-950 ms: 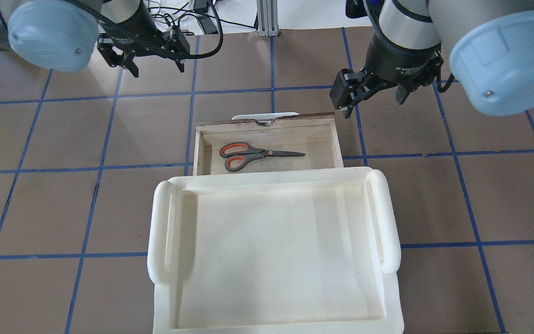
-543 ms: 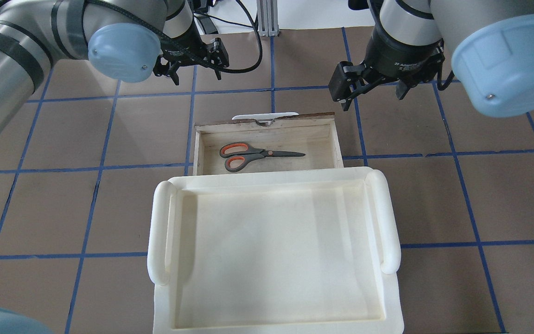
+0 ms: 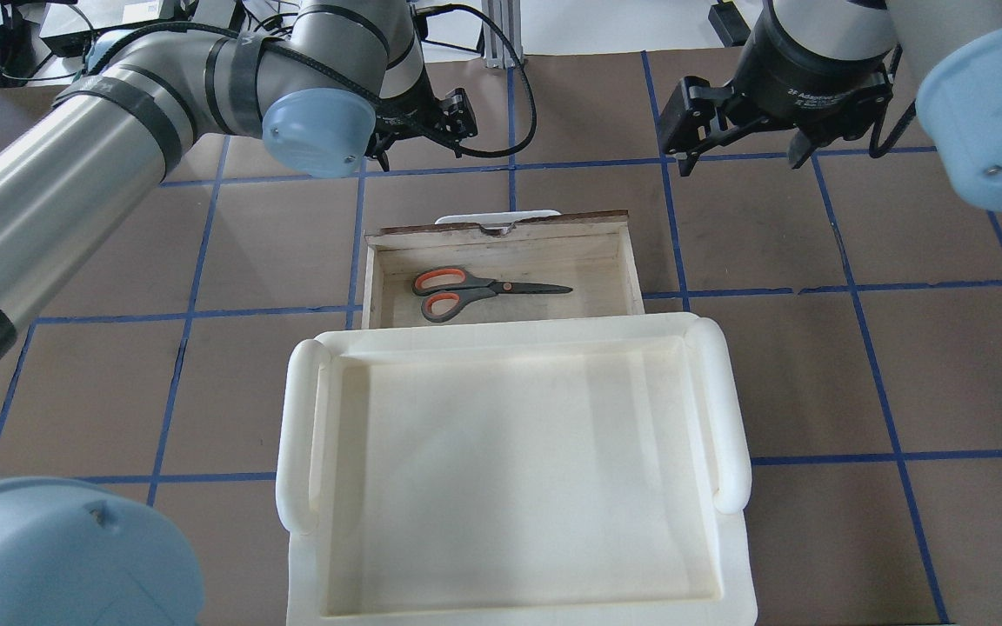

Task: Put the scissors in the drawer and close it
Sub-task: 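Position the left gripper above the drawer's far edge near the handle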

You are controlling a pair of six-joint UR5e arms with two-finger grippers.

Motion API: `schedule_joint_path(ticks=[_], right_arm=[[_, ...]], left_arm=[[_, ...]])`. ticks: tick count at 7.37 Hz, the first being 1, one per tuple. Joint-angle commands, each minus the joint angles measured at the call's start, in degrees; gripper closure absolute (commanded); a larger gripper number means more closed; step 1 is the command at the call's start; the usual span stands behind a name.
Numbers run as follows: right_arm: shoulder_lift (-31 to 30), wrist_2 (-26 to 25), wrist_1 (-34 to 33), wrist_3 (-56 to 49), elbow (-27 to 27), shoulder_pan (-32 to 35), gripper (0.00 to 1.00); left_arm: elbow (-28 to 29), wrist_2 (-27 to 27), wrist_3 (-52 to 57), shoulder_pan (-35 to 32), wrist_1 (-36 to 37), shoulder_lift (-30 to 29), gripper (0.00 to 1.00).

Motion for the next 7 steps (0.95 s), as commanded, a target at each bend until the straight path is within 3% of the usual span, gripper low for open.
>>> schedule_joint_path(ticks=[1, 7], right_arm=[[-0.02, -0.04, 0.38, 0.19, 0.04, -0.14, 0.00], [-0.02, -0.04, 0.65, 2.73, 0.75, -0.14, 0.00]], left_arm=[[0.69, -0.15, -1.74, -1.05, 0.26, -2.88, 0.00], [0.87, -2.00, -2.89, -1.41, -6.22, -5.09, 0.00]])
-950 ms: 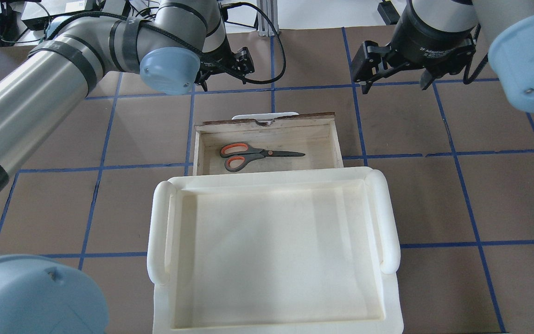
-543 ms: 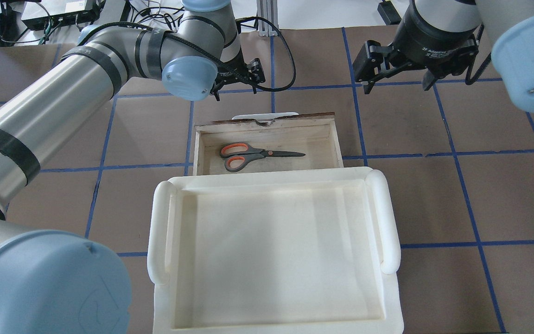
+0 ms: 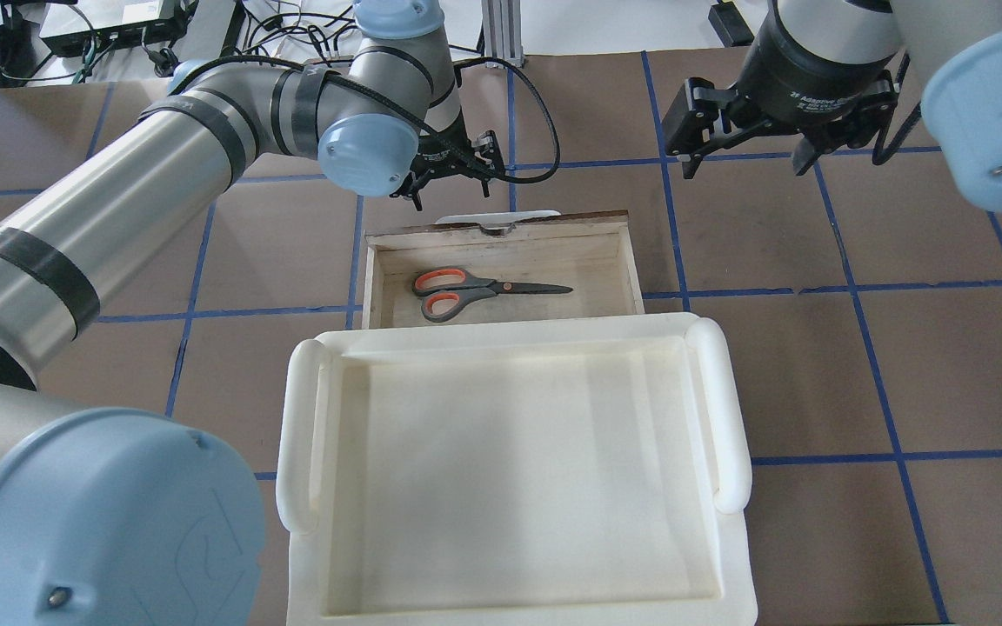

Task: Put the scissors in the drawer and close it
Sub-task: 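Position the left gripper above the drawer's far edge near the handle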

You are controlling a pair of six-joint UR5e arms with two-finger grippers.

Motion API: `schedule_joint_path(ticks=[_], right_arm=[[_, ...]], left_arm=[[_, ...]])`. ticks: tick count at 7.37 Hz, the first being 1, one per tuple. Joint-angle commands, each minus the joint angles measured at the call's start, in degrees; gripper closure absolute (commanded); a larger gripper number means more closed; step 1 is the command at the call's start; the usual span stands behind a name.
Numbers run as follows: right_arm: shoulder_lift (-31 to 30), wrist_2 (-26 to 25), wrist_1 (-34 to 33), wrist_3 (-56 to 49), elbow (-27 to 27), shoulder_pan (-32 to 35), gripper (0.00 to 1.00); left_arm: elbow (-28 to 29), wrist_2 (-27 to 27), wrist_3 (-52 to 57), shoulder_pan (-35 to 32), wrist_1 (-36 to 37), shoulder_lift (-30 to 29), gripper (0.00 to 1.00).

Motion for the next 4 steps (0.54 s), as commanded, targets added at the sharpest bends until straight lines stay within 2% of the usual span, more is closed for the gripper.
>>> schedule_joint_path(ticks=[1, 4], right_arm=[[0.01, 0.00, -0.04, 0.28, 0.35, 0.00, 0.00], [0.10, -0.26, -0.31, 0.28, 0.35, 0.00, 0.00]], left_arm=[[0.85, -0.15, -0.78, -0.05, -4.29, 0.07, 0.00], [2.17, -0.94, -1.13, -0.05, -8.43, -0.10, 0.00]])
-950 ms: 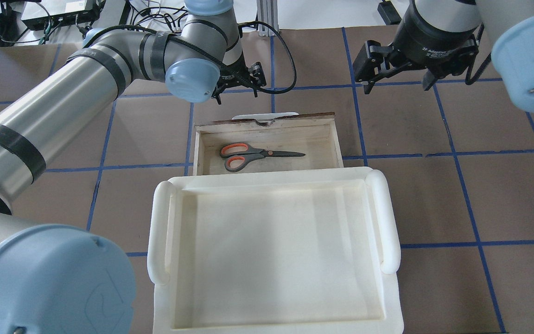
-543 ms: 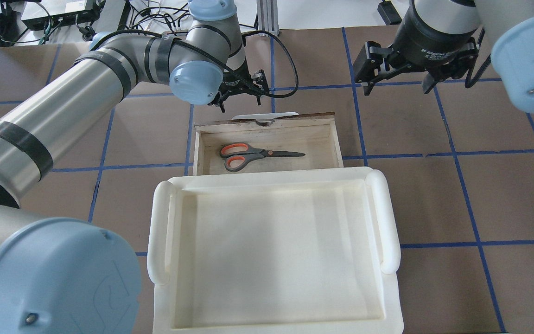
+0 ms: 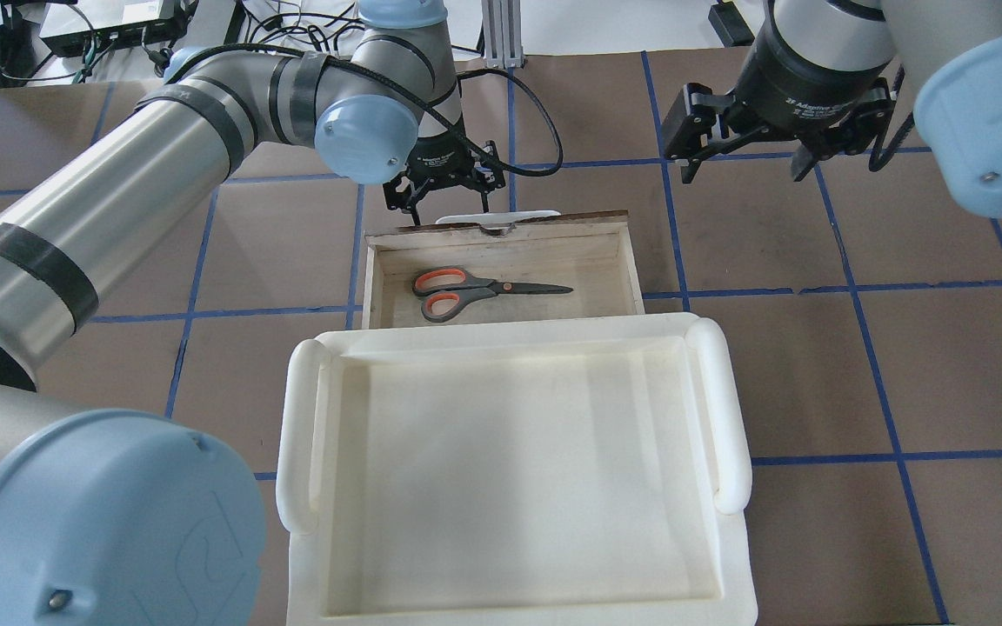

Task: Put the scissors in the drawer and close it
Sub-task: 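Position the left gripper above the drawer's far edge near the handle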

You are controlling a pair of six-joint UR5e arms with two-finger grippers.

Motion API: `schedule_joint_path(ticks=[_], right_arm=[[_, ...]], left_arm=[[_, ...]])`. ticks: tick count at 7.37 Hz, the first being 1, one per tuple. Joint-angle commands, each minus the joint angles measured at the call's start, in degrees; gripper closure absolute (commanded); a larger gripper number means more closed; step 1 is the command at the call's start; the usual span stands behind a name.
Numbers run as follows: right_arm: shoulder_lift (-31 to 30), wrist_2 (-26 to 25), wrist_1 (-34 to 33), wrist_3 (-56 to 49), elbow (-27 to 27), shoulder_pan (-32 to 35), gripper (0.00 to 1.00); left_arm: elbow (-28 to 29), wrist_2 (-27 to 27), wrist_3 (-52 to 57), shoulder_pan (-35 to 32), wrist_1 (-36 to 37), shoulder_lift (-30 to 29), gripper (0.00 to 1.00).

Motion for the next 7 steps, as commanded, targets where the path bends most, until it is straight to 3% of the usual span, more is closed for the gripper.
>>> schedule_joint_path(ticks=[1, 7], right_arm=[[0.14, -0.21, -0.07, 0.00, -0.07, 0.00, 0.00], [0.23, -0.12, -0.68, 0.00, -0.08, 0.00, 0.00]], left_arm=[[0.33, -0.25, -0.07, 0.00, -3.33, 0.13, 0.00], [0.42, -1.48, -0.77, -0.09, -7.83, 1.89, 0.00]])
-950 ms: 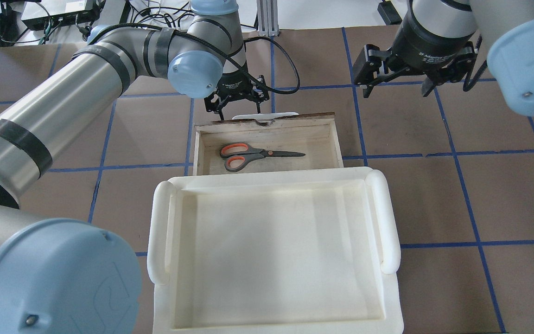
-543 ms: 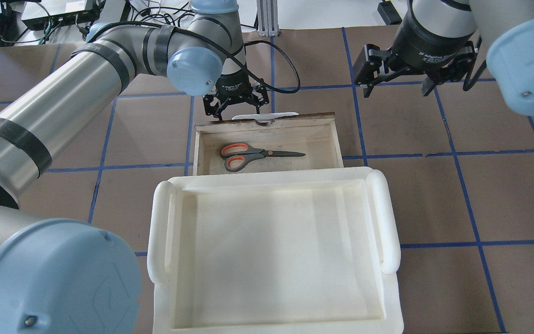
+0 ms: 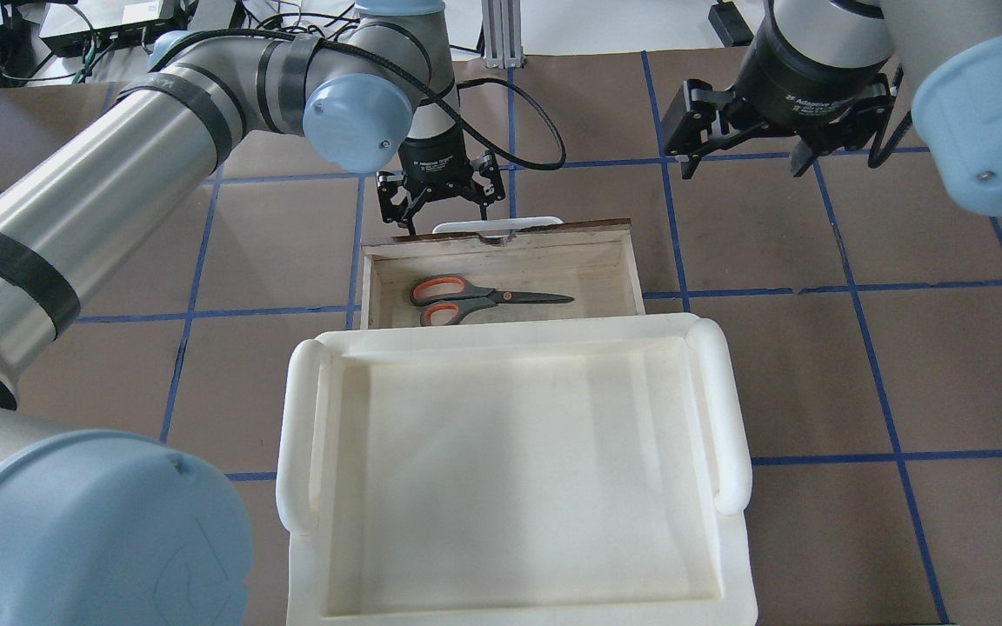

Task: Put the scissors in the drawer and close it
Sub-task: 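Position the left gripper above the drawer's far edge near the handle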

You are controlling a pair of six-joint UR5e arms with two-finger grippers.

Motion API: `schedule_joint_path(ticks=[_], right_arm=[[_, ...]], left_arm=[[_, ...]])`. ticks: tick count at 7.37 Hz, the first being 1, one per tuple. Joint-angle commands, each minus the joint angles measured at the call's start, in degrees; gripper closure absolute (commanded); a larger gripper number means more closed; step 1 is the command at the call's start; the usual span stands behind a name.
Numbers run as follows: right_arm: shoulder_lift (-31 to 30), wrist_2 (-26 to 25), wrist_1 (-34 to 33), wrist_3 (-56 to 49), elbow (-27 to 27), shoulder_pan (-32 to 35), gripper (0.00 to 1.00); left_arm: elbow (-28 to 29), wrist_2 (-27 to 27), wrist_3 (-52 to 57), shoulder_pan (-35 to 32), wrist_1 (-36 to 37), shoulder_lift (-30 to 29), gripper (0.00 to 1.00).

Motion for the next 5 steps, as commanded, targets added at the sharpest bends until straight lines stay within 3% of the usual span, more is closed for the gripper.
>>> schedule_joint_path(ticks=[1, 5], right_arm=[[0.05, 0.25, -0.01, -0.01, 0.00, 0.00, 0.00], [0.05, 0.35, -0.71, -0.01, 0.00, 0.00, 0.00]], left_arm=[[0.01, -0.21, -0.12, -0.01, -1.43, 0.28, 0.00], [0.10, -0.48, -0.12, 0.43, -1.62, 0.11, 0.00]])
